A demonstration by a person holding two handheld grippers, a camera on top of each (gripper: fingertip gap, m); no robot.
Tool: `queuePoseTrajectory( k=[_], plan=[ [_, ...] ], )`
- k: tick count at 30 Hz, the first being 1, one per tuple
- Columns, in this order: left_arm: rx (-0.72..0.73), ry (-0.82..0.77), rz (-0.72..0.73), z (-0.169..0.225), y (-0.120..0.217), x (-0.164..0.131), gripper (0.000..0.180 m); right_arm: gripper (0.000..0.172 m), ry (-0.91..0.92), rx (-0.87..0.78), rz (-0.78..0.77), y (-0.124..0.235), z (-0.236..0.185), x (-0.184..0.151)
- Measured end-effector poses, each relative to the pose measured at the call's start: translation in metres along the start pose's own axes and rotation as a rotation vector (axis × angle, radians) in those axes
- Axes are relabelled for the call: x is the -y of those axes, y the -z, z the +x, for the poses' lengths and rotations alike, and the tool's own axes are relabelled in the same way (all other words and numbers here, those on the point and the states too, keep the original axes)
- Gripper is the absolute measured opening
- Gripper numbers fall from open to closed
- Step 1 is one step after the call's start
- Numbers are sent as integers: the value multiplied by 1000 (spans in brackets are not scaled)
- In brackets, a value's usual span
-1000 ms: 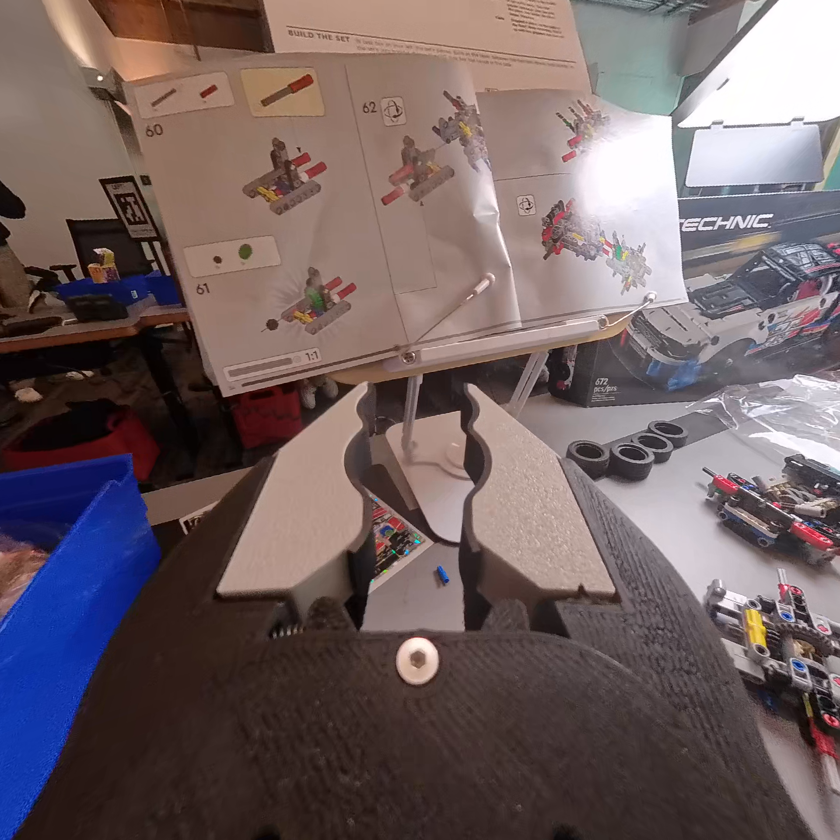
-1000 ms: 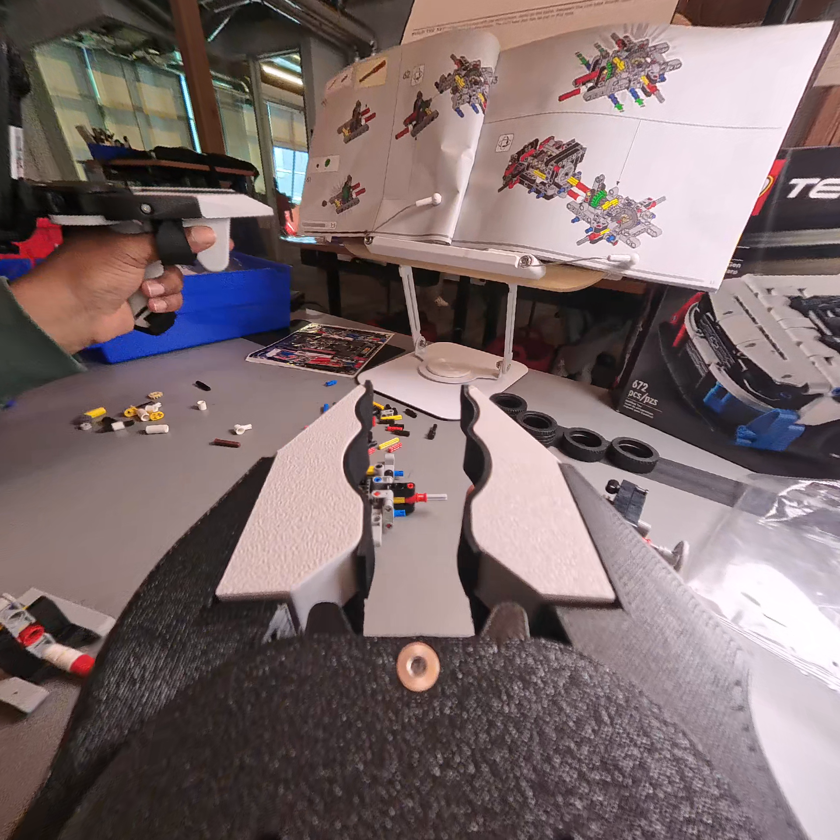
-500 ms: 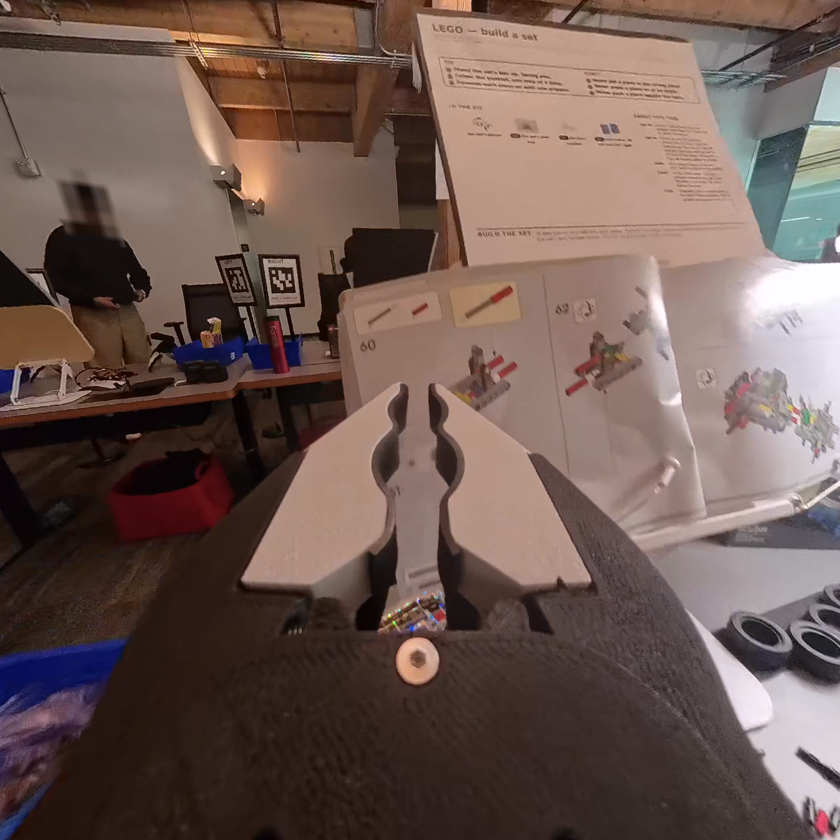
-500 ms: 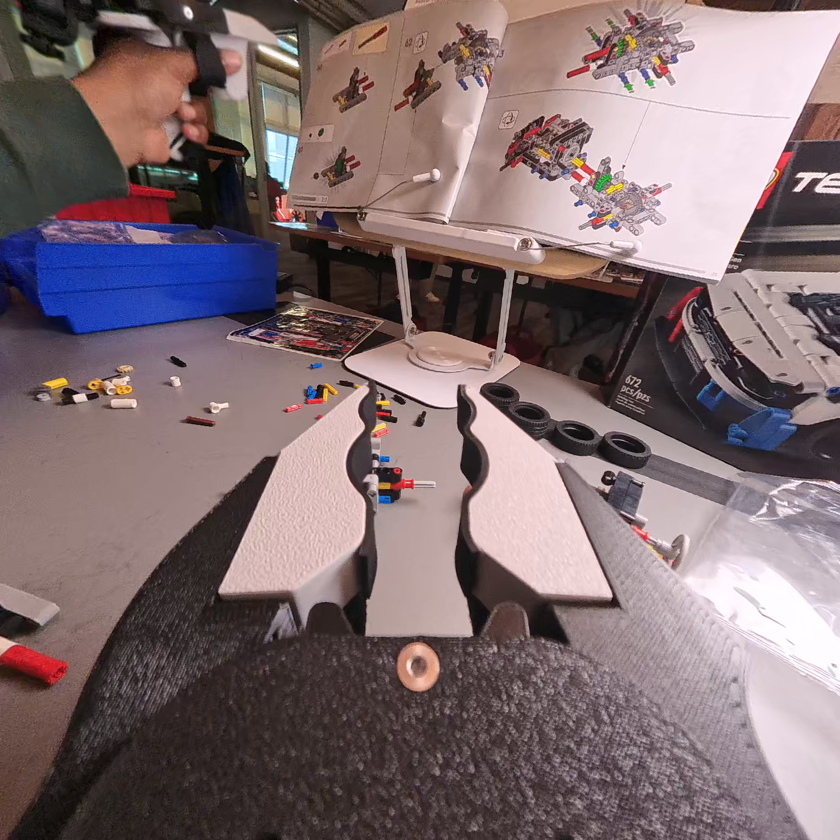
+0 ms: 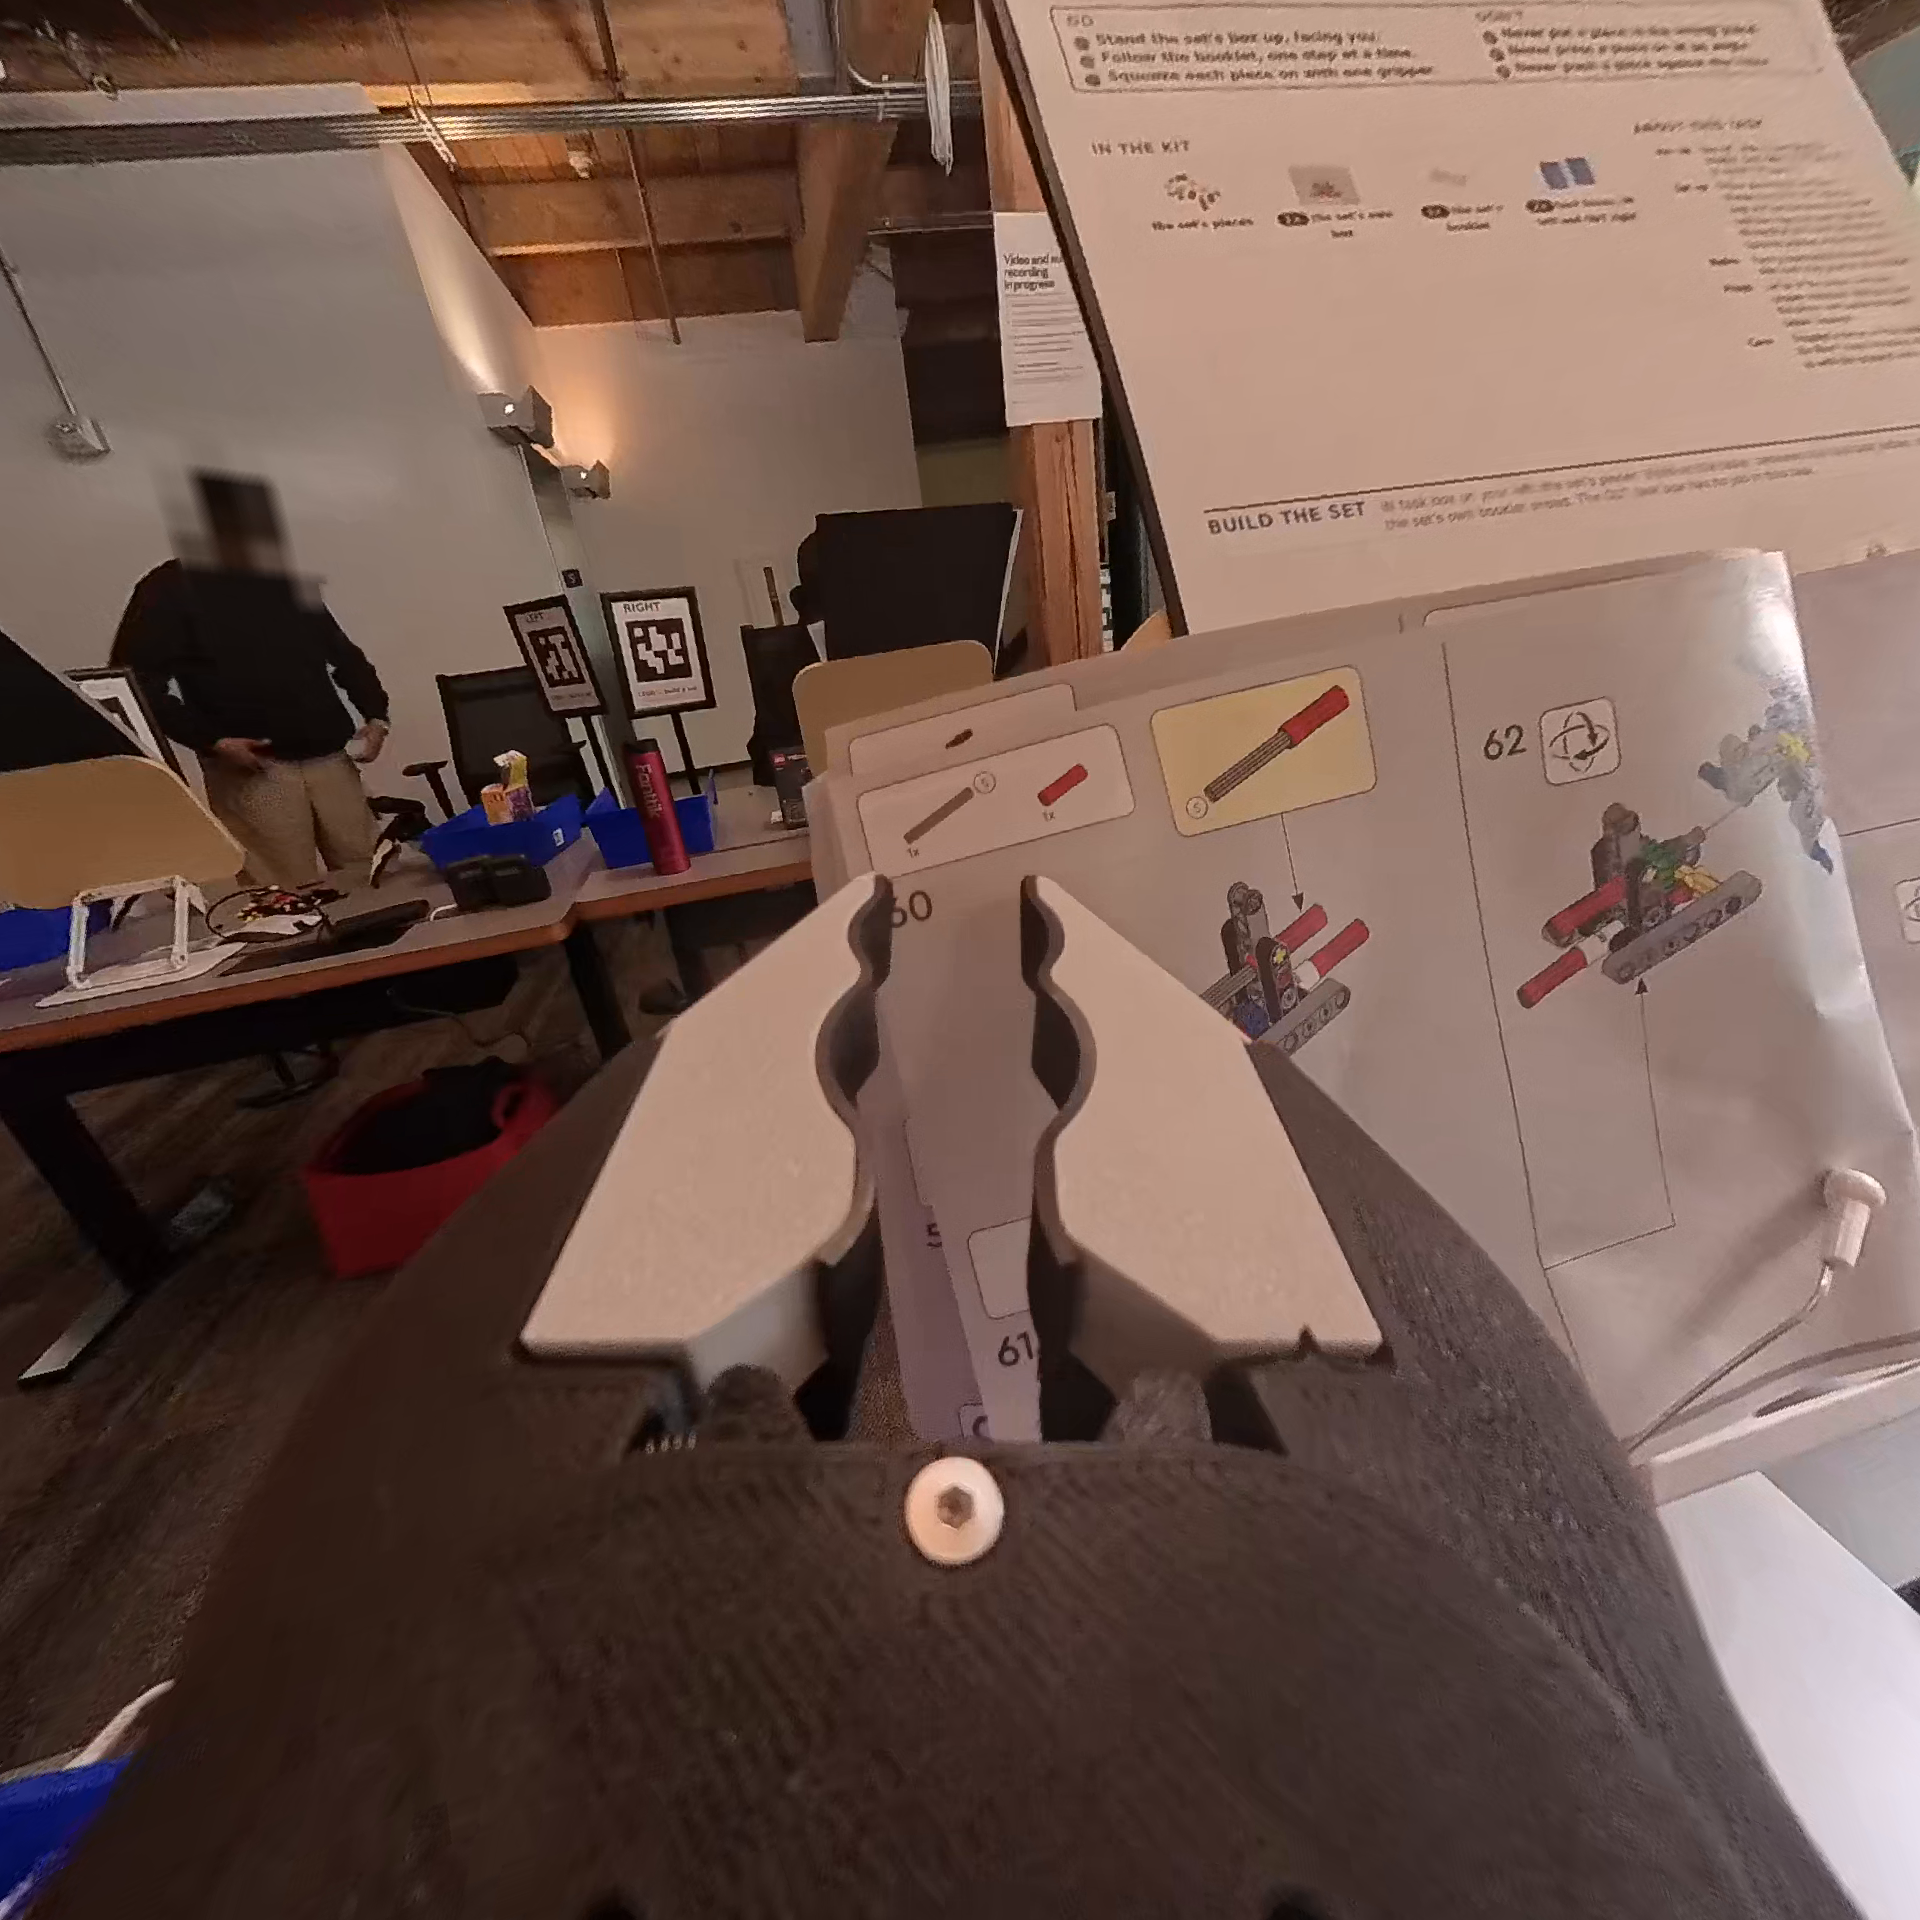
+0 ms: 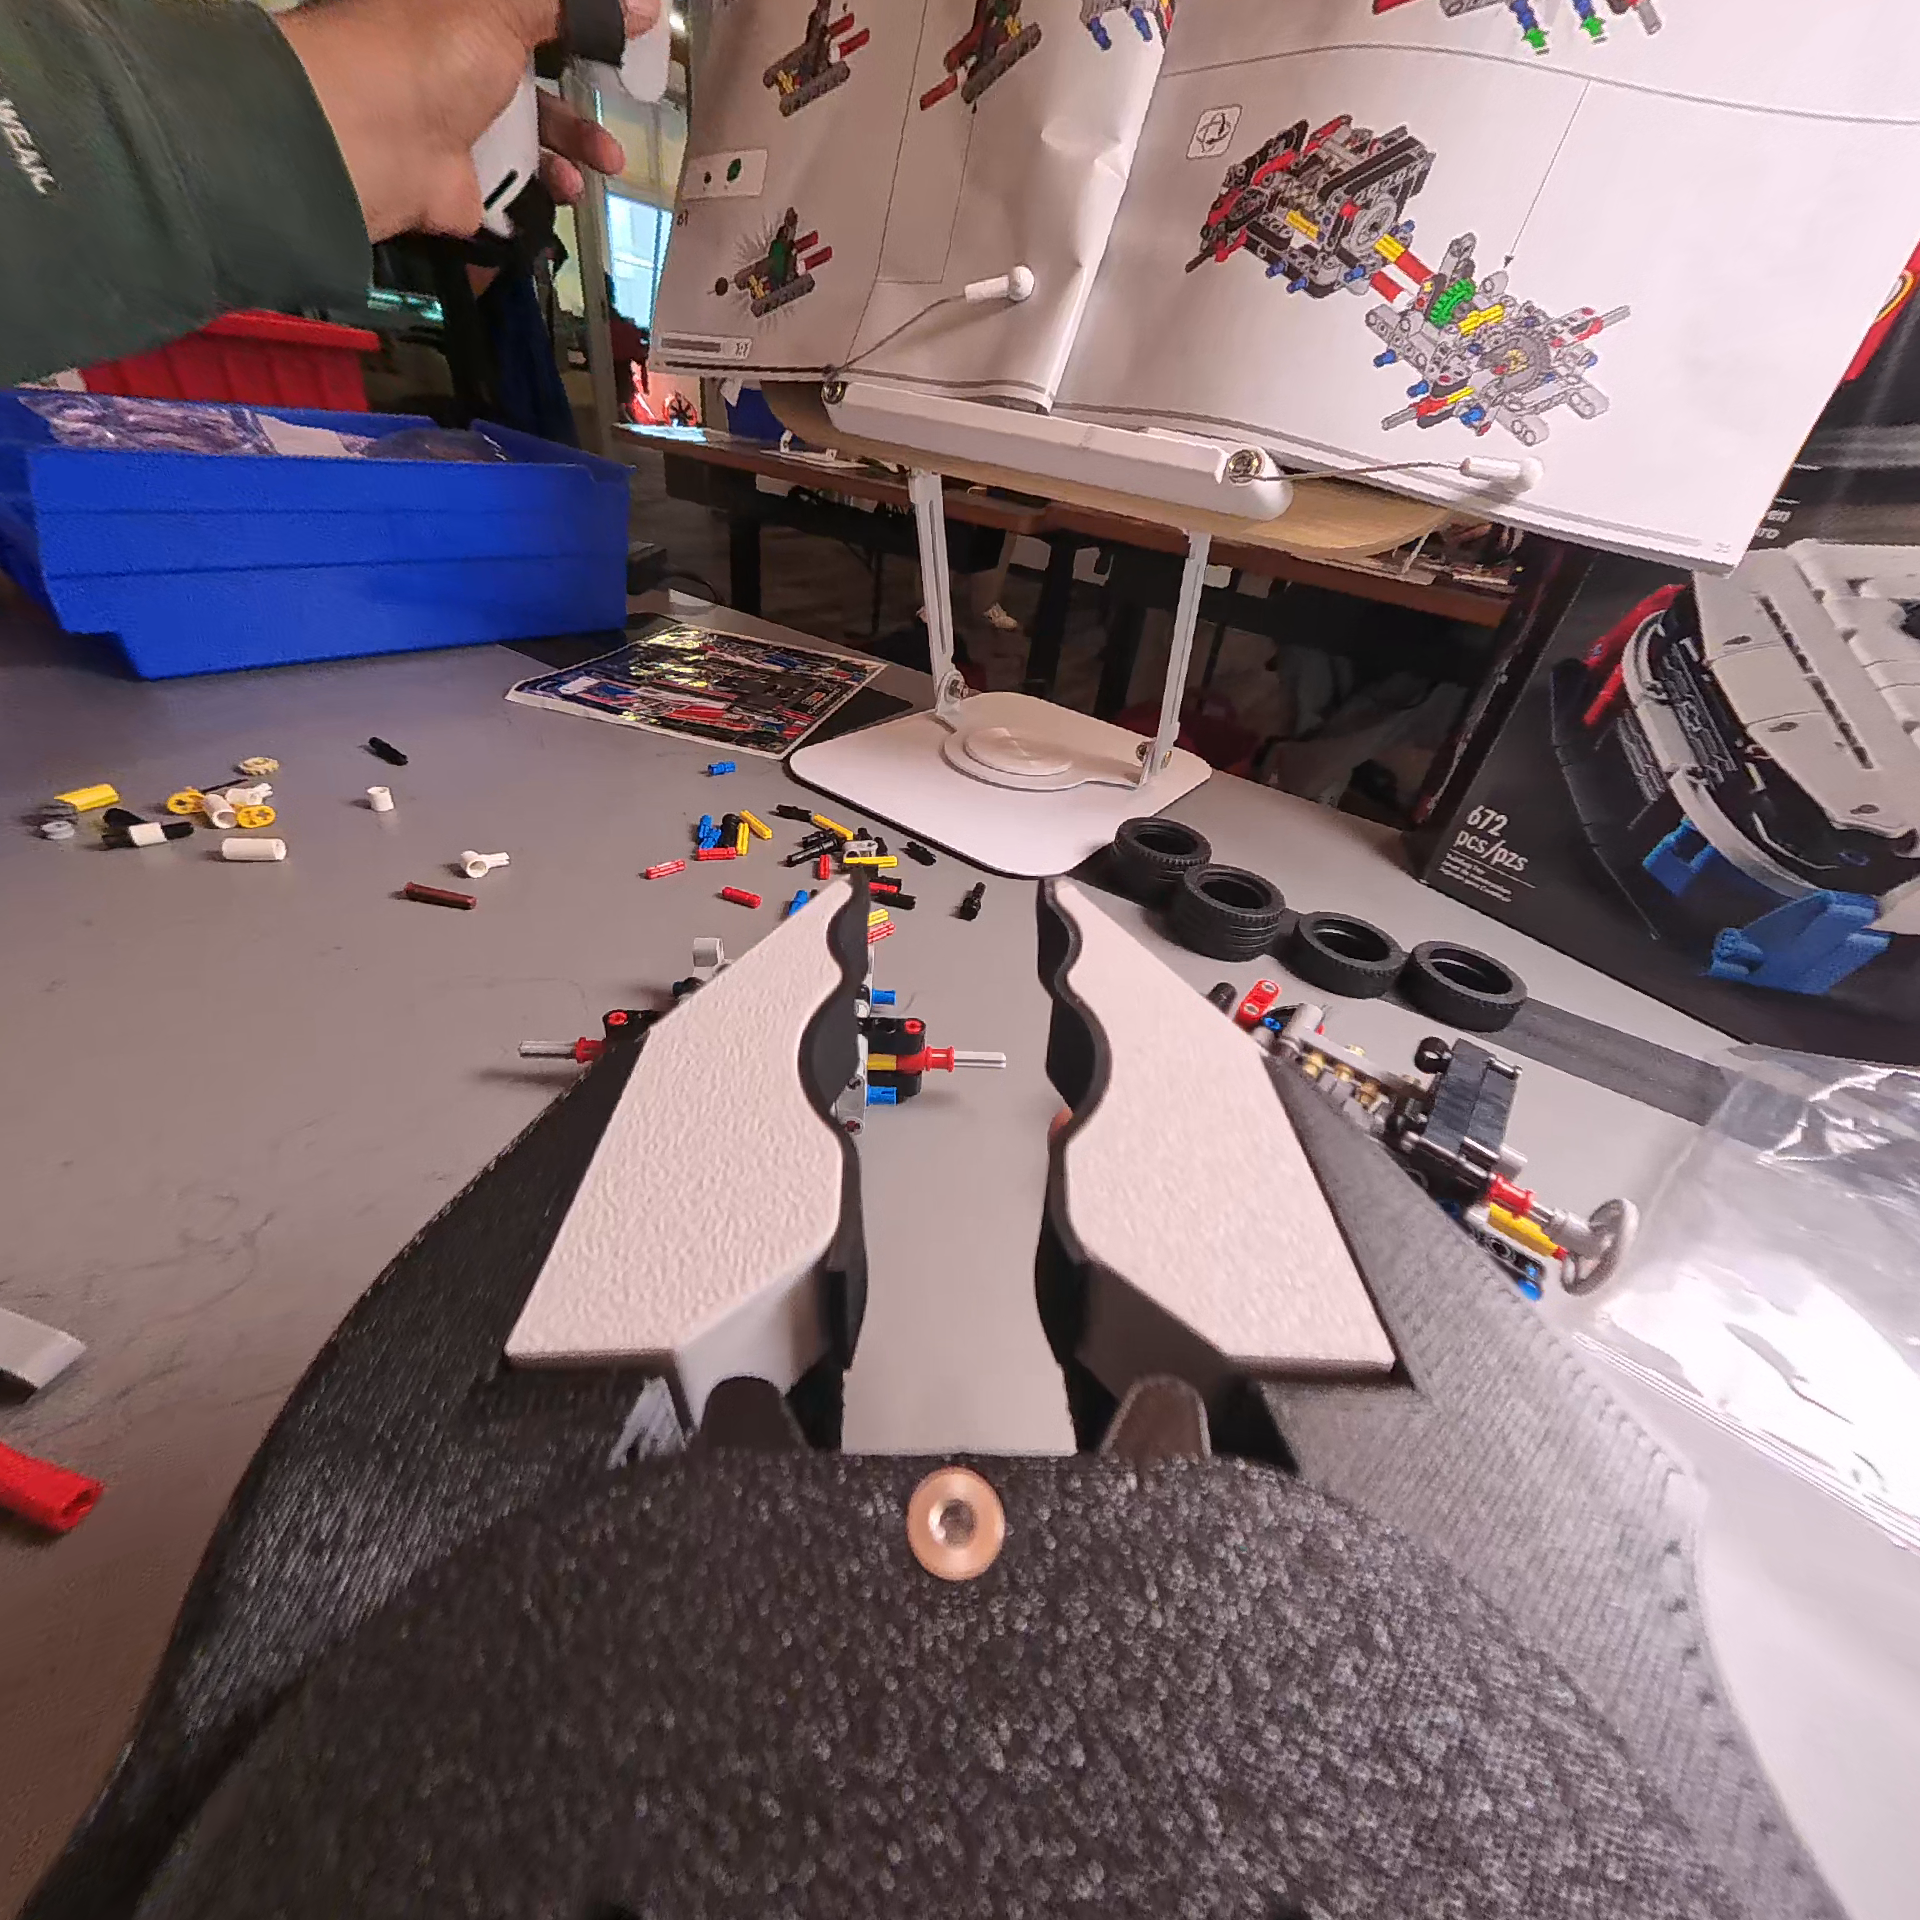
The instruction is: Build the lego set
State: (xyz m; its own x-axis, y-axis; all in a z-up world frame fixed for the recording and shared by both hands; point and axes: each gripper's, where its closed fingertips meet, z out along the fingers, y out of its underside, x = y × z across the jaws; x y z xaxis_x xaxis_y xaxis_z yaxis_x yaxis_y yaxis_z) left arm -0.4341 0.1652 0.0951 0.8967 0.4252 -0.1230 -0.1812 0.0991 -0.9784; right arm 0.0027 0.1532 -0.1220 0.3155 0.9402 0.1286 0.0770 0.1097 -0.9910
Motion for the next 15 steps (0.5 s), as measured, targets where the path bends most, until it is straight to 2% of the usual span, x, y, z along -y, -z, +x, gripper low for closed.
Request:
queuePoseTrajectory(
  k=[4,7,10,15],
  plan=[
    [-4,-7,-5,2,-3,2,24,30,2,-2,-4,-1,0,-1],
    [-4,-4,-10,2,-5,2,18,29,3,-7,-3,0,1,-1],
    [3,-6,-18,1,-7,2,1,28,2,-9,-6,-1,1,-1],
    [6,-30,-25,2,-7,2,0,28,7,-8,-9,-1,1,-2]
  ],
)
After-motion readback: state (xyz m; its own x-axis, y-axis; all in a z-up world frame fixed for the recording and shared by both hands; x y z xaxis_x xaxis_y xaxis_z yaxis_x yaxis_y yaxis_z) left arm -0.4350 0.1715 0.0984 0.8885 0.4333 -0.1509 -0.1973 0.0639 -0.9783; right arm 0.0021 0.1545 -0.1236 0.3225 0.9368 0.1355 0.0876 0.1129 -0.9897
